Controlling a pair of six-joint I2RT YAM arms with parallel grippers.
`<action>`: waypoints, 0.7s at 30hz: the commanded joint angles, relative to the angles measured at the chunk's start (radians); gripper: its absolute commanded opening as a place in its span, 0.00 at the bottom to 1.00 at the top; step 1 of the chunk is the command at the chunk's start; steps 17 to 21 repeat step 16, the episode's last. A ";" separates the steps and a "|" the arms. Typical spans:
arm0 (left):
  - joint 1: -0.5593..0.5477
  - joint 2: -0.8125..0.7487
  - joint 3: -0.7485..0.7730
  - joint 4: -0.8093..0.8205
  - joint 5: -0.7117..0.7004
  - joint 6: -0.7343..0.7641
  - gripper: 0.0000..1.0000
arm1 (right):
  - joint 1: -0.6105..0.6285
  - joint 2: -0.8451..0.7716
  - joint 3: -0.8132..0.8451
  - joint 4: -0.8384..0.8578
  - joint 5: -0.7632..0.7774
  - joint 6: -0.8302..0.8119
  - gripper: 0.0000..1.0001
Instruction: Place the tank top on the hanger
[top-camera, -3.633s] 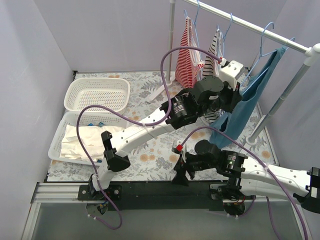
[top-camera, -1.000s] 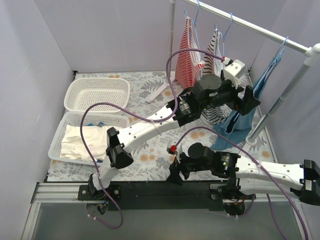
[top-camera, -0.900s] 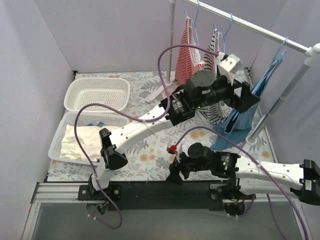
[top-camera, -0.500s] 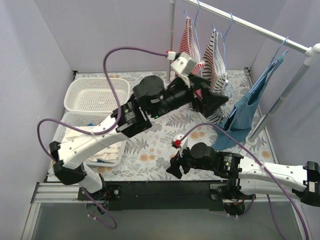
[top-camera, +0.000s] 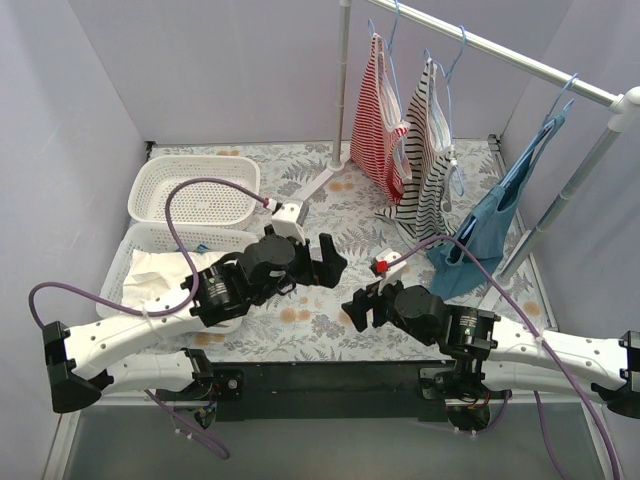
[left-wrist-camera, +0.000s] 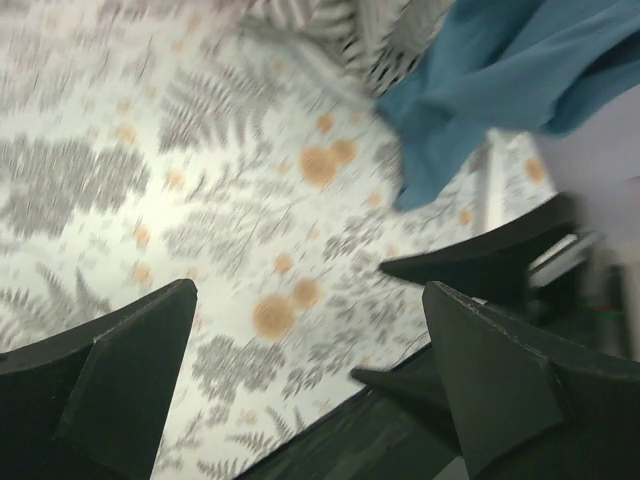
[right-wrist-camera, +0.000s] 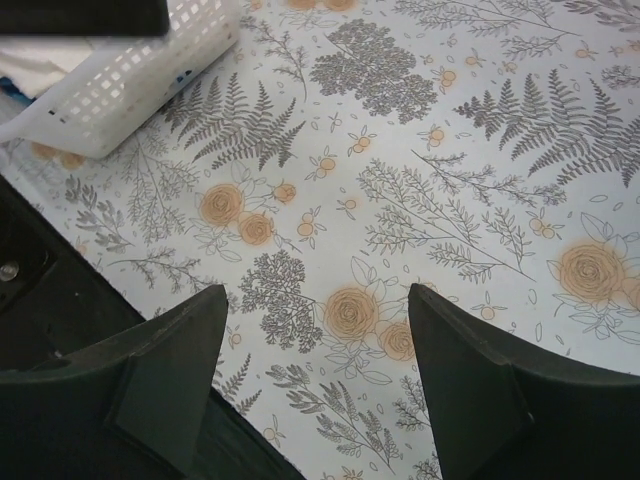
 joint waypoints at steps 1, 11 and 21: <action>0.001 -0.047 -0.096 -0.126 -0.062 -0.194 0.98 | 0.006 -0.020 -0.021 0.064 0.105 0.030 0.81; 0.001 -0.096 -0.190 -0.125 -0.110 -0.256 0.98 | 0.006 -0.057 -0.062 0.065 0.157 0.057 0.81; 0.001 -0.112 -0.187 -0.082 -0.117 -0.215 0.98 | 0.006 -0.075 -0.079 0.064 0.168 0.062 0.81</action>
